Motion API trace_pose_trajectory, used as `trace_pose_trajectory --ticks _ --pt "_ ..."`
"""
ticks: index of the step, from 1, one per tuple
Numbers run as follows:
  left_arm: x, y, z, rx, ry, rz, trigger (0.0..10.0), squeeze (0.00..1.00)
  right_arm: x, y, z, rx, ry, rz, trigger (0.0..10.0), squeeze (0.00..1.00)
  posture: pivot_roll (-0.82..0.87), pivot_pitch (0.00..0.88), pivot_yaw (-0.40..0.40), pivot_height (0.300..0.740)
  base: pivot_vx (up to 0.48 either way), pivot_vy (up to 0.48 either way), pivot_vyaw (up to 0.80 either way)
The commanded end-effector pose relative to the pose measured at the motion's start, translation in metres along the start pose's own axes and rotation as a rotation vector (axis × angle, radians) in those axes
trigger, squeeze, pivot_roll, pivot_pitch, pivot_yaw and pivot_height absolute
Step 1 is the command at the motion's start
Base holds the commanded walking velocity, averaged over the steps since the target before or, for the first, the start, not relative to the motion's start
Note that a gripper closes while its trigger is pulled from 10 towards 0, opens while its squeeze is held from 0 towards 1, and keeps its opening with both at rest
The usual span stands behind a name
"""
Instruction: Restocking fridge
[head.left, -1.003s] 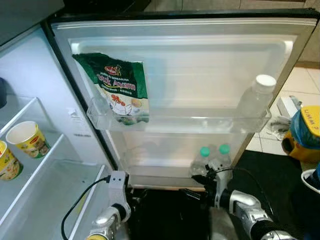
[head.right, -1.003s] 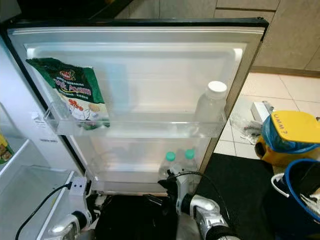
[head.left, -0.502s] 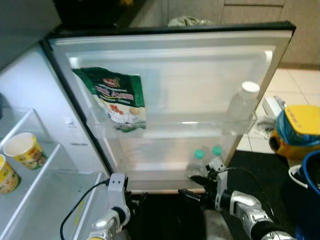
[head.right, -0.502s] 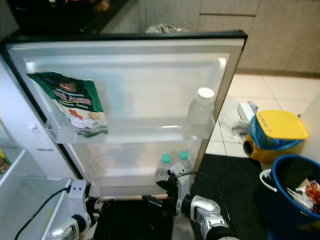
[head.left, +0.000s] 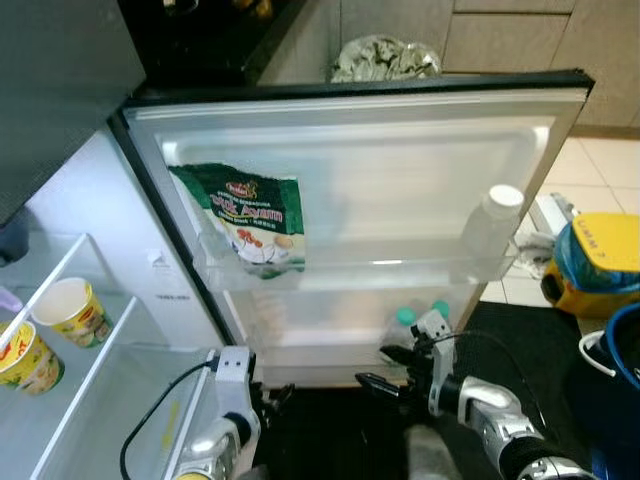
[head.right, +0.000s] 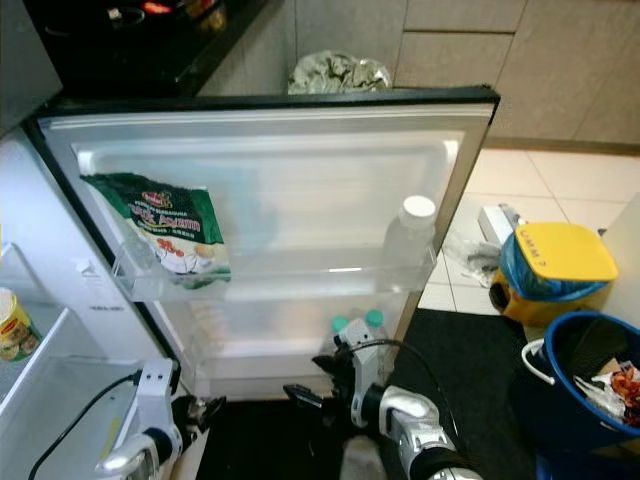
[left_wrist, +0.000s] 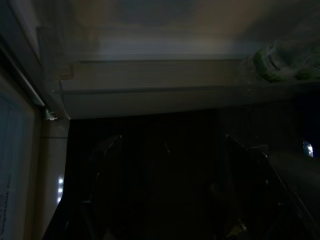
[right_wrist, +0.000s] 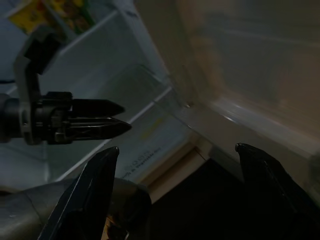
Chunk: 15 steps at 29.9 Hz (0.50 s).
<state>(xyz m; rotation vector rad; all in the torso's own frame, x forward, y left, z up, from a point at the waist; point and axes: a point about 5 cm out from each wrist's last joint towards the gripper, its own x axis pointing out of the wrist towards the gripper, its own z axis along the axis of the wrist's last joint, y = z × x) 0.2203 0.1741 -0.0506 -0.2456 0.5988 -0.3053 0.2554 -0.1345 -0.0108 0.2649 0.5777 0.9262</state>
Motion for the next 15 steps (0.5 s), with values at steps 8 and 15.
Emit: trace_pose_trajectory --ticks 8,15 --pt "-0.008 0.005 -0.014 -0.033 0.048 0.042 10.0 0.00 0.000 0.002 -0.003 0.008 0.006 0.020 10.0 0.00 -0.04 0.000 0.009 0.684 0.000 0.000 0.00" --pt "-0.015 0.007 -0.028 -0.038 0.103 0.057 10.0 0.00 -0.002 0.001 -0.010 0.011 0.034 -0.002 10.0 0.00 -0.04 0.000 0.011 0.709 0.000 0.000 0.00"
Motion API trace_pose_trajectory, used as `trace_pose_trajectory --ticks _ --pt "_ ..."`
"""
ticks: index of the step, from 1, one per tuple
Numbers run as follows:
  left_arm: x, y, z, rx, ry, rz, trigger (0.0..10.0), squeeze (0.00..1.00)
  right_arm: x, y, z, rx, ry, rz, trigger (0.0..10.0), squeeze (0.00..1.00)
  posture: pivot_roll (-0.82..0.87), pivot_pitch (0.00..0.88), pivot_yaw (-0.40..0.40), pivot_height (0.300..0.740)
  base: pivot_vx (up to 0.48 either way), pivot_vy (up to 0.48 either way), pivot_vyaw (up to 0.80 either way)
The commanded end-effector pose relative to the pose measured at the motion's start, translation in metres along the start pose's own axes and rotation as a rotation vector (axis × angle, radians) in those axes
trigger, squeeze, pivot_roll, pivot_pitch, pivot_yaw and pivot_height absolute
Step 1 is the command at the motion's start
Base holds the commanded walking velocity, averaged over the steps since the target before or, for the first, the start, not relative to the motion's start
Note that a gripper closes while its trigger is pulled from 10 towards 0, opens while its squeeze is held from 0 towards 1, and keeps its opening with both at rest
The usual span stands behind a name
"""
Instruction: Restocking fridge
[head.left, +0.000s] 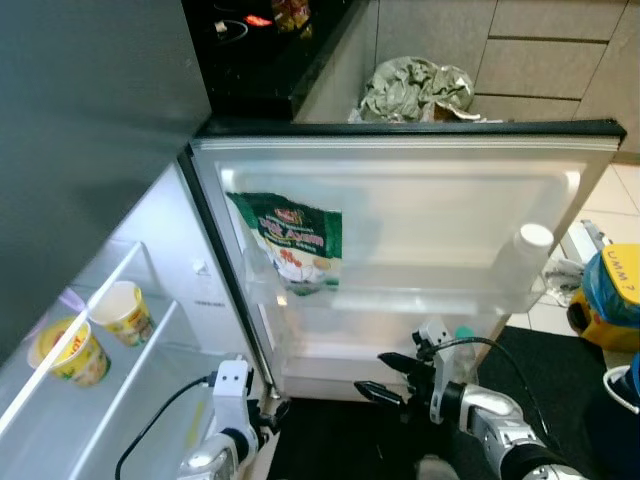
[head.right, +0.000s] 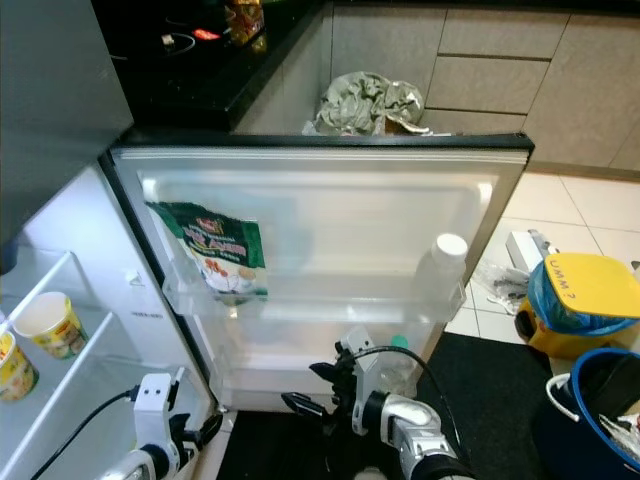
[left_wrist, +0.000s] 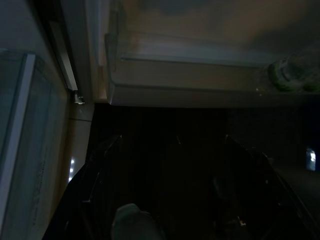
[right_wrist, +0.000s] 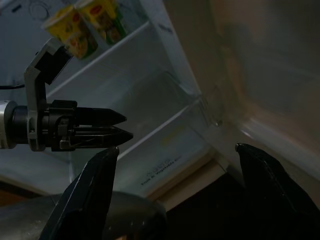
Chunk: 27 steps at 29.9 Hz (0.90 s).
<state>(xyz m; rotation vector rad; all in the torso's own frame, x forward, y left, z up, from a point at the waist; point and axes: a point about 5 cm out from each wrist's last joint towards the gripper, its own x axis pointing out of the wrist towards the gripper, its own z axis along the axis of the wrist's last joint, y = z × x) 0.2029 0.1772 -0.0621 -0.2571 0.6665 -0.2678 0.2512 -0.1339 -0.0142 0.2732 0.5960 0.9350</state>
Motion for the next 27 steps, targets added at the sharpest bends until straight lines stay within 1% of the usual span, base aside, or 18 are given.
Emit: trace_pose_trajectory --ticks 1,3,7,14,17,18,19,20,21,22,25,26,27 --pt "-0.007 0.006 -0.014 -0.015 0.062 0.031 10.0 0.00 -0.003 -0.002 -0.007 0.003 0.028 -0.023 10.0 0.00 -0.04 0.000 0.012 0.714 0.000 0.000 0.00" --pt "-0.011 0.008 -0.022 -0.030 0.091 0.051 10.0 0.00 -0.006 -0.003 -0.011 0.015 0.039 -0.038 10.0 0.00 -0.04 0.000 0.012 0.724 0.000 0.000 0.00" --pt "-0.015 0.009 -0.029 -0.049 0.113 0.070 10.0 0.00 -0.009 -0.004 -0.015 0.025 0.052 -0.055 10.0 0.00 -0.04 0.000 0.013 0.739 0.000 0.000 0.00" --pt "-0.021 0.012 -0.040 -0.075 0.149 0.102 10.0 0.00 -0.017 -0.010 -0.025 0.059 0.080 -0.132 10.0 0.00 -0.04 0.000 0.015 0.740 0.000 0.000 0.00" --pt "-0.029 0.016 -0.053 -0.101 0.199 0.149 10.0 0.00 -0.029 -0.016 -0.042 0.074 0.156 -0.262 10.0 0.00 -0.04 0.000 0.015 0.740 0.000 0.000 0.00" --pt "-0.029 0.016 -0.053 -0.101 0.199 0.149 10.0 0.00 -0.029 -0.016 -0.042 0.074 0.156 -0.262 10.0 0.00 -0.04 0.000 0.015 0.740 0.000 0.000 0.00" --pt "-0.034 0.017 -0.060 -0.113 0.222 0.165 10.0 0.00 -0.034 -0.018 -0.049 0.085 0.180 -0.313 10.0 0.00 -0.04 0.000 0.015 0.740 0.000 0.000 0.00" --pt "-0.034 0.017 -0.060 -0.113 0.222 0.165 10.0 0.00 -0.034 -0.018 -0.049 0.085 0.180 -0.313 10.0 0.00 -0.04 0.000 0.015 0.740 0.000 0.000 0.00" --pt "-0.043 0.017 -0.074 -0.135 0.268 0.188 10.0 0.00 -0.045 -0.020 -0.063 0.118 0.211 -0.391 10.0 0.00 -0.04 0.000 0.014 0.740 0.000 0.000 0.00" --pt "-0.043 0.017 -0.074 -0.135 0.268 0.188 10.0 0.00 -0.045 -0.020 -0.063 0.118 0.211 -0.391 10.0 0.00 -0.04 0.000 0.014 0.740 0.000 0.000 0.00" --pt "-0.050 0.018 -0.084 -0.148 0.294 0.204 10.0 0.00 -0.053 -0.021 -0.073 0.152 0.220 -0.448 10.0 0.00 -0.04 0.000 0.014 0.740 0.000 0.000 0.00" --pt "-0.050 0.018 -0.085 -0.153 0.296 0.208 10.0 0.00 -0.056 -0.022 -0.075 0.161 0.214 -0.478 10.0 0.00 -0.04 0.000 0.014 0.740 0.000 0.000 0.00" --pt "-0.050 0.018 -0.085 -0.153 0.296 0.208 10.0 0.00 -0.056 -0.022 -0.075 0.161 0.214 -0.478 10.0 0.00 -0.04 0.000 0.014 0.740 0.000 0.000 0.00"
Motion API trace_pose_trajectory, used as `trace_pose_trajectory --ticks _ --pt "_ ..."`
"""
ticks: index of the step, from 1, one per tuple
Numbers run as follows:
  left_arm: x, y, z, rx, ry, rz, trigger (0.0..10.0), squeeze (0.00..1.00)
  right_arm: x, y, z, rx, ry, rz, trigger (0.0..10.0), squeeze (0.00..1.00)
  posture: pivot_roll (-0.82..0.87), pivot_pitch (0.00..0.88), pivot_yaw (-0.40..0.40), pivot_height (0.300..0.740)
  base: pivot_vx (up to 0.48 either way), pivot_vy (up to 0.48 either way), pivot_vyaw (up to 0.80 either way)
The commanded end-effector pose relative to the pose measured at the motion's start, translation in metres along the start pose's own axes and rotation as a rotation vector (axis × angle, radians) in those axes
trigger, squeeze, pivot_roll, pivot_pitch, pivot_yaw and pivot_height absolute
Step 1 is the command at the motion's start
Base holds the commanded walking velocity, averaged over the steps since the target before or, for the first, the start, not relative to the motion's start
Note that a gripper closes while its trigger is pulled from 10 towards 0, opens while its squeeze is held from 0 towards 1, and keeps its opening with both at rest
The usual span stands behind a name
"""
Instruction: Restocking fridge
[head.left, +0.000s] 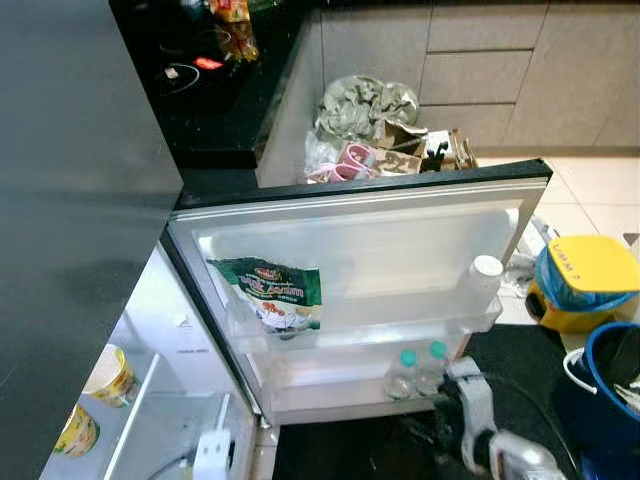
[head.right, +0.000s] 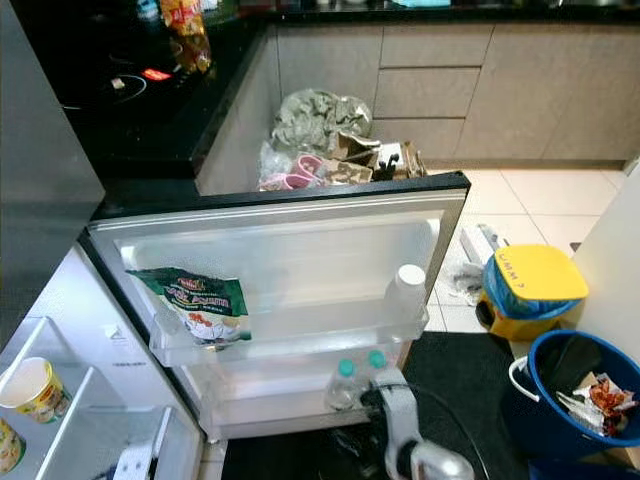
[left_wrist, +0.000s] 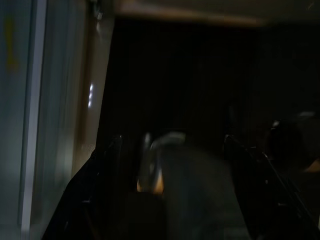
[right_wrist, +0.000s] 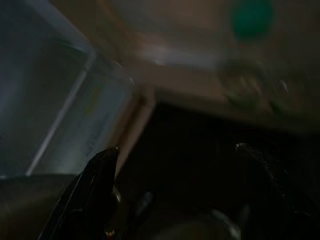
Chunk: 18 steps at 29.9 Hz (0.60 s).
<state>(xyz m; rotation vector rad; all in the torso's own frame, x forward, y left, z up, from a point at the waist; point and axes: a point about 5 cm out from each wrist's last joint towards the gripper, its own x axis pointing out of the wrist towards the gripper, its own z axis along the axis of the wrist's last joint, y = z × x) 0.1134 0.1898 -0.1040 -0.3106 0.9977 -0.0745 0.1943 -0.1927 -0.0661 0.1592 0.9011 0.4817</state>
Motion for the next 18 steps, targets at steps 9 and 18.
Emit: trace_pose_trajectory --ticks 9,18 --pt "0.000 0.008 0.009 0.014 -0.022 0.060 10.0 0.00 -0.012 -0.012 -0.029 0.058 0.084 -0.152 10.0 0.00 -0.04 0.000 -0.005 0.740 0.000 0.000 0.00" --pt "0.002 0.005 0.013 0.040 -0.025 0.059 10.0 0.00 -0.017 -0.013 -0.045 0.088 0.124 -0.178 10.0 0.00 -0.03 0.000 -0.004 0.740 0.000 0.000 0.00"
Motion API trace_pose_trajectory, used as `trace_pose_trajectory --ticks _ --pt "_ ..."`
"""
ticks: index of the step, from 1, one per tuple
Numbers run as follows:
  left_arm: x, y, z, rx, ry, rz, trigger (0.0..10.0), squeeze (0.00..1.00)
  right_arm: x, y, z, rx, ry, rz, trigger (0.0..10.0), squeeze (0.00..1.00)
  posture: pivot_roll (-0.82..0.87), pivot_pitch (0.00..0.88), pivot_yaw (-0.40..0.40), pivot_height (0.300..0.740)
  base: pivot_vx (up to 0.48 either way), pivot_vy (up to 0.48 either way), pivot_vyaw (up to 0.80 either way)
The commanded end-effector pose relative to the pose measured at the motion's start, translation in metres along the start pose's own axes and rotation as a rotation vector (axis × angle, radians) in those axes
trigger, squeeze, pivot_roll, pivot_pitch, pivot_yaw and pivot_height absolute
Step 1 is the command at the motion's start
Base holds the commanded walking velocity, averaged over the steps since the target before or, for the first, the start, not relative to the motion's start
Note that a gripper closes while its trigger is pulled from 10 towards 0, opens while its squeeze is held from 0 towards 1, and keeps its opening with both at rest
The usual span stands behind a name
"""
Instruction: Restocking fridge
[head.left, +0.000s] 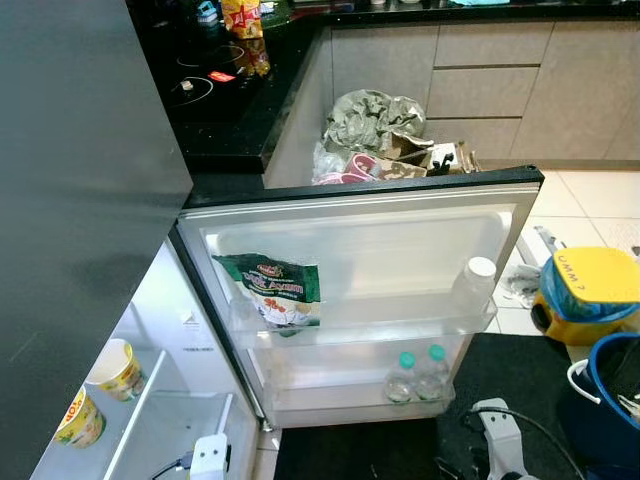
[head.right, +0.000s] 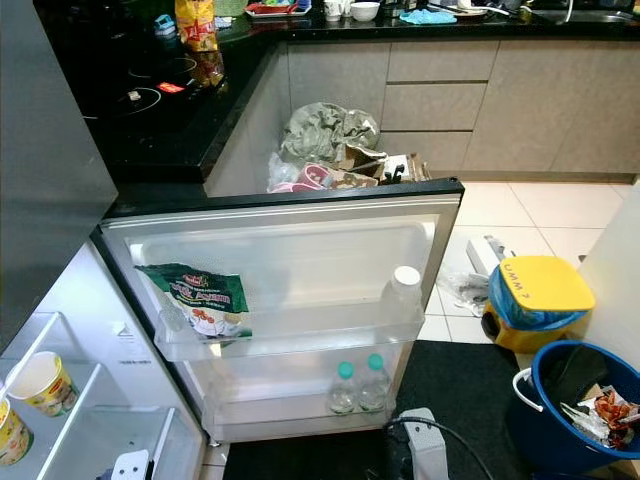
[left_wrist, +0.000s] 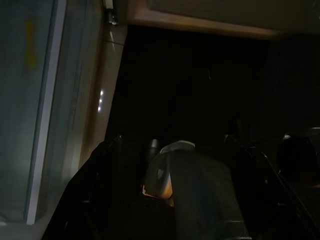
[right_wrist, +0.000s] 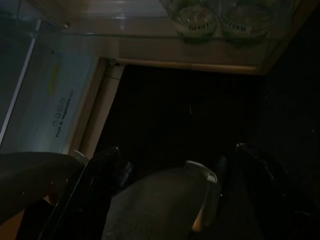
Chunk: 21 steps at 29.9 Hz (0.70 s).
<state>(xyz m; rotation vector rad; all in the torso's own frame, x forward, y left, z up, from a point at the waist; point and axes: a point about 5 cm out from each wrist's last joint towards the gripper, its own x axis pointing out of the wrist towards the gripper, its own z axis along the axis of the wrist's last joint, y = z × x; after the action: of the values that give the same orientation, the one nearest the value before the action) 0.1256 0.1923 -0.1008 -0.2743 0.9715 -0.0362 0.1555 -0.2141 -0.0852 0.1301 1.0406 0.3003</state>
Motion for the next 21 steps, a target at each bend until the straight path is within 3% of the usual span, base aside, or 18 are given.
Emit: trace_pose_trajectory --ticks 1,12,15,18,21 --pt "0.000 0.003 0.002 0.032 0.009 0.010 10.0 0.00 -0.001 -0.001 -0.006 0.013 0.018 -0.017 10.0 0.00 -0.03 0.000 -0.002 0.740 0.000 0.000 0.00" --pt "0.001 0.000 0.000 0.030 0.023 0.008 10.0 0.00 -0.001 -0.002 -0.012 0.054 0.025 -0.072 10.0 0.00 -0.03 0.000 0.008 0.740 0.000 0.000 0.00" --pt "-0.001 0.004 0.001 0.020 0.019 0.010 10.0 0.00 -0.001 -0.006 -0.006 0.073 -0.009 -0.154 10.0 0.00 -0.02 0.000 0.011 0.740 0.000 0.000 0.00" --pt "-0.003 0.009 0.001 -0.021 0.010 0.026 10.0 0.00 0.000 -0.005 -0.007 0.068 -0.016 -0.174 10.0 0.00 -0.02 0.000 0.018 0.740 0.000 0.000 0.00" --pt "-0.004 0.013 0.000 -0.009 0.021 0.047 10.0 0.00 0.000 -0.005 -0.010 0.075 -0.013 -0.191 10.0 0.00 -0.03 0.000 0.021 0.740 0.000 0.000 0.00"
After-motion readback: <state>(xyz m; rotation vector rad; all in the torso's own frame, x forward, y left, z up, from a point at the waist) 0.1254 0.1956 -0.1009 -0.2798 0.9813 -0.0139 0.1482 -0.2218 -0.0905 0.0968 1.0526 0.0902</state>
